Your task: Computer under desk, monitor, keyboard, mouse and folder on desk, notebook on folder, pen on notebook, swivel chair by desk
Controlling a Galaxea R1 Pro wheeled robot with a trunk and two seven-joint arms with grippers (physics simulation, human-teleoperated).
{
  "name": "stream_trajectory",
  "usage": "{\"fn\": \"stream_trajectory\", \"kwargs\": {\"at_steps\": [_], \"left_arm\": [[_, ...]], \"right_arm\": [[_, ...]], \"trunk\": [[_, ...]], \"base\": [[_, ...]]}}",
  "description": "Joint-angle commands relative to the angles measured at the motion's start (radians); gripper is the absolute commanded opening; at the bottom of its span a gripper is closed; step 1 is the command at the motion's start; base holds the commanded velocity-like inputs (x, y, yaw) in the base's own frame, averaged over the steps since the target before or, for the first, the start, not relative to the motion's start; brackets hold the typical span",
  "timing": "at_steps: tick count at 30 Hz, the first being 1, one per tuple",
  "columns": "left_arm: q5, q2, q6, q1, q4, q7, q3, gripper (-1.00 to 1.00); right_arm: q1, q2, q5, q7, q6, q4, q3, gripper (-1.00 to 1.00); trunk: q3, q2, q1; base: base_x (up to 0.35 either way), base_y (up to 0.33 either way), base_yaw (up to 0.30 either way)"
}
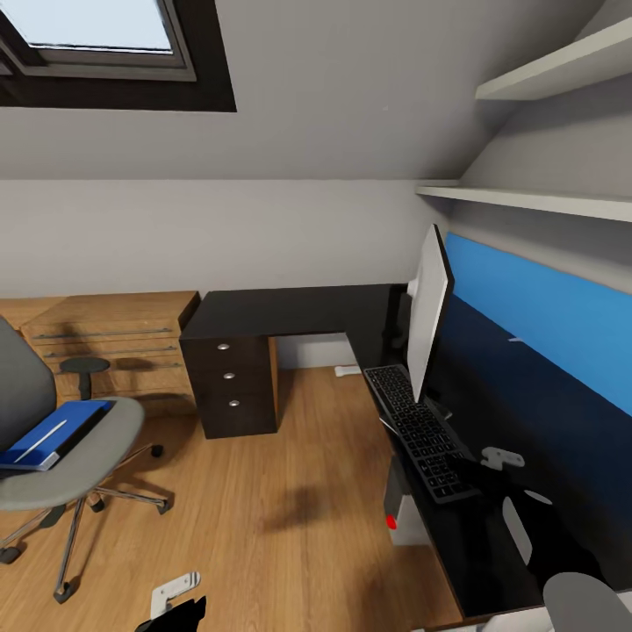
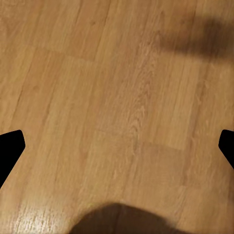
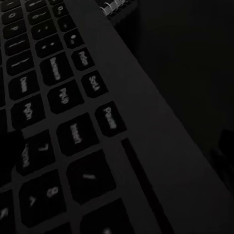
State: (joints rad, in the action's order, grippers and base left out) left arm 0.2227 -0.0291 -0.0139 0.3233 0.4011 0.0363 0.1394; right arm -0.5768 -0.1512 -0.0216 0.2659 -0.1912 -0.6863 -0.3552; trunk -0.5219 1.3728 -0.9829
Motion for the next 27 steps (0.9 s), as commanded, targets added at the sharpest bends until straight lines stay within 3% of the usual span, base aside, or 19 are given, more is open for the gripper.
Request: {"fn": "stream_trajectory", "kwargs": {"at_steps": [1, 27], "left_arm": [[0.010, 0.000, -0.001, 0.000, 0.001, 0.002, -0.001, 1.00], [0.011, 0.000, -0.001, 0.000, 0.001, 0.002, -0.001, 1.00]], "right_arm": [[0.000, 0.001, 0.000, 0.007, -0.007, 0.014, -0.004, 1.00], [0.000, 0.001, 0.000, 0.006, -0.007, 0.015, -0.003, 1.00]], "trunk": [[-0.001, 0.000, 0.000], [-0.001, 0.000, 0.000]], "base": [[0.000, 0.004, 0.000], [-0.036, 0.030, 0.000]]}}
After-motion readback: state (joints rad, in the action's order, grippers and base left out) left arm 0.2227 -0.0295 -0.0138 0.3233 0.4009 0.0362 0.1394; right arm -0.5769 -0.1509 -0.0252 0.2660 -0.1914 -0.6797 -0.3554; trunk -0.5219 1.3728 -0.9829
